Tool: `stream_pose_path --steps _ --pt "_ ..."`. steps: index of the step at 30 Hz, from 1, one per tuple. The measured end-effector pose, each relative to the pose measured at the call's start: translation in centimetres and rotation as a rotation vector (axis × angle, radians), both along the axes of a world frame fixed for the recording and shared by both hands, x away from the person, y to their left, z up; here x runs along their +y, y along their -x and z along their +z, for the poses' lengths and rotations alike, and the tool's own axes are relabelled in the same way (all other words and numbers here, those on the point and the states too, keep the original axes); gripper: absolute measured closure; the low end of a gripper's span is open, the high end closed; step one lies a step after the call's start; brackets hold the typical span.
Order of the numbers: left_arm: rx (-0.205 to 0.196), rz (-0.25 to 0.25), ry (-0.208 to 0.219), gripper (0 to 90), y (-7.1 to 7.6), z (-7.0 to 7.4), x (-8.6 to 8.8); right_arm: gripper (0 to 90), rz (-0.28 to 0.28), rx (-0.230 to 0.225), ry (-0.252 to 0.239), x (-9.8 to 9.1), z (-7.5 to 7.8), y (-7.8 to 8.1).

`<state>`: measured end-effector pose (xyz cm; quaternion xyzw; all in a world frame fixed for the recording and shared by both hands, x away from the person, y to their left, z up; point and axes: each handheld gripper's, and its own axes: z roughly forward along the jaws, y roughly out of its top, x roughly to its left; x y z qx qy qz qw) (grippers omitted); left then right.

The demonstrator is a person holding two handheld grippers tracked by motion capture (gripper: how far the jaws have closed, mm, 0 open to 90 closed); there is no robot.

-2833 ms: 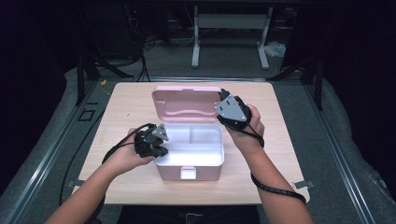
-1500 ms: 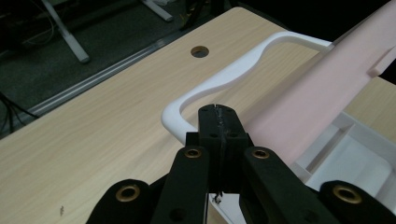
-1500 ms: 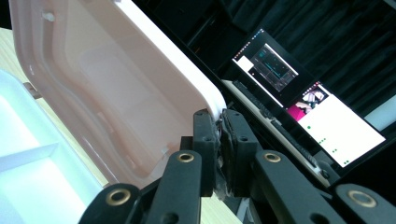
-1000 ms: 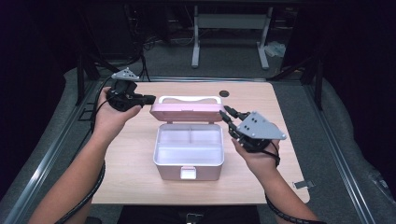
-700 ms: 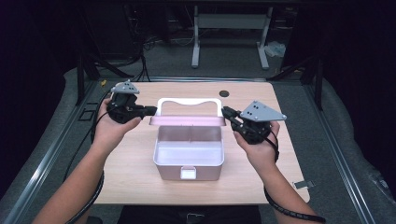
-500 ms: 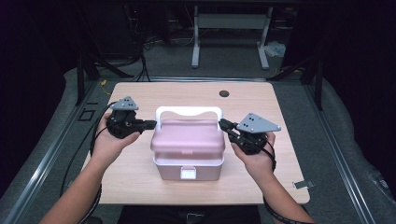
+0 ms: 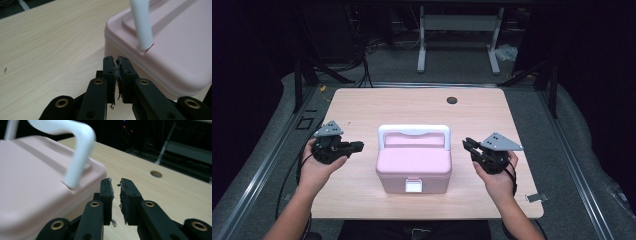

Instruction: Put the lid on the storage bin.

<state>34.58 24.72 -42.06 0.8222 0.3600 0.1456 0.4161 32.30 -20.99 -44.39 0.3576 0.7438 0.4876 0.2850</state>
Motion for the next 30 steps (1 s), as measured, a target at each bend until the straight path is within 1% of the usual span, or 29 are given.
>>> stream_pose_path --steps 1,2,3,5,6,7,8,9,10,12,14,15,16,17,18,19,20,21,23,24,25,28,30 --pt "0.016 0.022 -0.004 82.1 -0.1 -1.0 0.6 77.2 -0.017 0.011 0.001 -0.5 -0.4 -0.2" --pt "0.016 0.022 -0.004 80.0 -0.1 -1.0 0.6 77.2 -0.017 0.011 0.001 -0.5 -0.4 -0.2" --pt "0.015 0.028 -0.01 80.0 -0.1 -1.6 0.9 75.9 -0.036 0.024 0.004 -0.9 -0.7 -0.3" --pt "0.027 0.052 -0.004 73.0 -0.2 -2.8 1.6 73.2 -0.066 0.043 0.013 -1.7 -1.4 -0.5" --pt "0.026 0.06 -0.001 64.8 -0.2 -3.2 1.8 70.5 -0.093 0.065 0.024 -2.3 -2.1 -0.7" --pt "0.026 0.073 -0.002 64.8 -0.2 -3.6 2.1 70.5 -0.093 0.065 0.024 -2.3 -2.1 -0.7" --pt "0.03 0.085 0.001 59.4 -0.3 -4.1 2.3 68.6 -0.109 0.082 0.029 -2.8 -2.8 -0.8" --pt "0.035 0.09 0.007 57.2 -0.3 -4.6 2.5 67.2 -0.119 0.089 0.029 -3.0 -3.0 -0.9" --pt "0.042 0.088 0.0 55.8 -0.4 -5.4 2.7 65.5 -0.124 0.1 0.029 -3.2 -3.3 -0.9" --pt "0.041 0.088 -0.022 53.3 -0.4 -6.2 2.8 62.0 -0.132 0.117 0.026 -3.5 -3.8 -0.9" --pt "0.049 0.09 -0.027 52.9 -0.4 -7.1 3.0 60.9 -0.141 0.138 0.033 -3.7 -4.4 -0.9" --pt "0.049 0.09 -0.027 52.9 -0.4 -7.1 3.0 59.9 -0.142 0.144 0.033 -3.7 -4.7 -0.9" --pt "0.055 0.093 -0.027 52.9 -0.5 -7.5 3.1 59.9 -0.142 0.144 0.033 -3.7 -4.7 -0.9" --pt "0.064 0.101 -0.023 52.6 -0.5 -8.4 3.3 58.9 -0.141 0.161 0.052 -3.7 -5.2 -1.0" --pt "0.064 0.101 -0.023 52.5 -0.5 -8.4 3.3 58.9 -0.141 0.161 0.052 -3.7 -5.2 -1.0" --pt "0.071 0.102 -0.021 52.4 -0.5 -8.7 3.5 57.5 -0.143 0.171 0.063 -3.7 -5.8 -1.0" --pt "0.076 0.103 -0.017 52.4 -0.5 -9.1 3.6 57.3 -0.146 0.176 0.061 -3.7 -6.0 -1.1" --pt "0.078 0.104 -0.019 52.4 -0.5 -9.4 3.6 57.3 -0.146 0.176 0.061 -3.7 -6.0 -1.1" --pt "0.082 0.096 -0.027 52.1 -0.5 -9.9 3.7 55.6 -0.141 0.2 0.058 -3.8 -6.7 -1.2" --pt "0.081 0.084 -0.036 52.1 -0.5 -10.1 3.6 55.6 -0.141 0.2 0.058 -3.8 -6.7 -1.2" --pt "0.081 0.074 -0.046 51.8 -0.5 -10.3 3.6 54.0 -0.136 0.206 0.065 -3.7 -7.1 -1.2" --pt "0.075 0.066 -0.077 51.7 -0.6 -10.6 3.2 53.0 -0.133 0.208 0.07 -3.6 -7.5 -1.3" --pt "0.08 0.06 -0.074 51.0 -0.8 -10.9 3.0 51.6 -0.119 0.22 0.07 -3.3 -7.9 -1.4"
